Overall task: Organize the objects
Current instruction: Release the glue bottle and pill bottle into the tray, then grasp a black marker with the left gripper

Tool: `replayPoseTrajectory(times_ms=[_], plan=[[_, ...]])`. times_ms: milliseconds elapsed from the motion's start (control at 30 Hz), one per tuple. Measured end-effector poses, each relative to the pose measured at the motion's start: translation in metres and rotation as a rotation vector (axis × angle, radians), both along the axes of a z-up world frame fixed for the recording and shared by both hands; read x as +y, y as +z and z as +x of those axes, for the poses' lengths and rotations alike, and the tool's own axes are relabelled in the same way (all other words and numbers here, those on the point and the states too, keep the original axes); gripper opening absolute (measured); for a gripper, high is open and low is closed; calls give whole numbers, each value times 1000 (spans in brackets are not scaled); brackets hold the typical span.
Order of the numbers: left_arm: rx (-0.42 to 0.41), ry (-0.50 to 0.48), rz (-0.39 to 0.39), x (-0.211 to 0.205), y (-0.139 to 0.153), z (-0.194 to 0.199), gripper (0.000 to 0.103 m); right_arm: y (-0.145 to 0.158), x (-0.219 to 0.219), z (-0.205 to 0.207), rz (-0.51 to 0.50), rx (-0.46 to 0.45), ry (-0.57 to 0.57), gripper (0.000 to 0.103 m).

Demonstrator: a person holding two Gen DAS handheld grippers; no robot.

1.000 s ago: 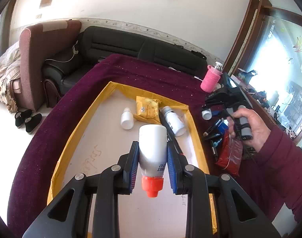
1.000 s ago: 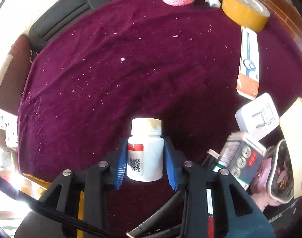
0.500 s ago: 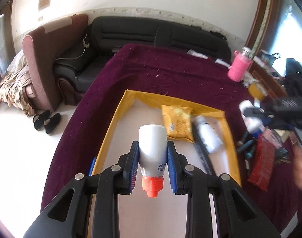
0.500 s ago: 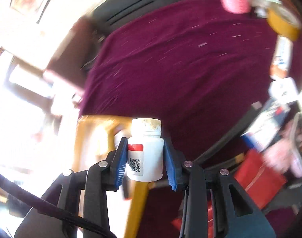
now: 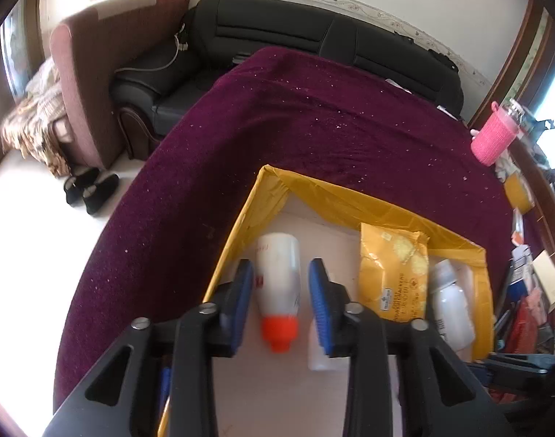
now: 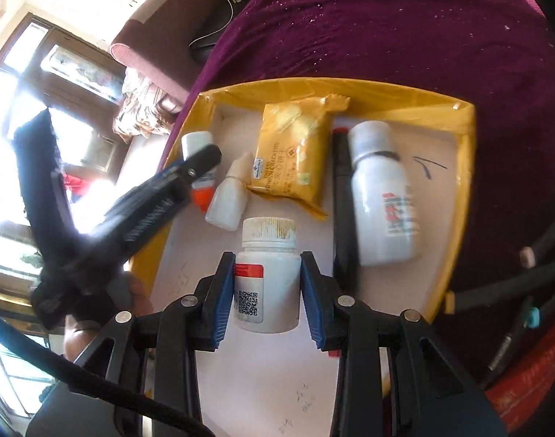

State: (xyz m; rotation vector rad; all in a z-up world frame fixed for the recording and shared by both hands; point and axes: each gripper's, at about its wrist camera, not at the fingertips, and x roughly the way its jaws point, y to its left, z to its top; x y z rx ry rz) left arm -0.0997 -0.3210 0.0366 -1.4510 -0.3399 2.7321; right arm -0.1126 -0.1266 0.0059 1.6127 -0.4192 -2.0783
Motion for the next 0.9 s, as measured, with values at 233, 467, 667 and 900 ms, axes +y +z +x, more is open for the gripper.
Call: replayPoseTrajectory(times_ms=[233, 467, 667, 900], plan=[[30, 12, 58, -3, 14, 16, 54, 6, 7, -1, -9, 38, -23, 44], [55, 21, 90, 7, 45, 48, 54, 53, 38, 34, 33, 196, -33, 52], [98, -117, 143, 55, 78, 95, 54, 87, 118, 82, 155, 304, -88, 60], [102, -294, 112, 142, 100, 115, 55, 125, 239, 114, 291, 365, -282, 60]])
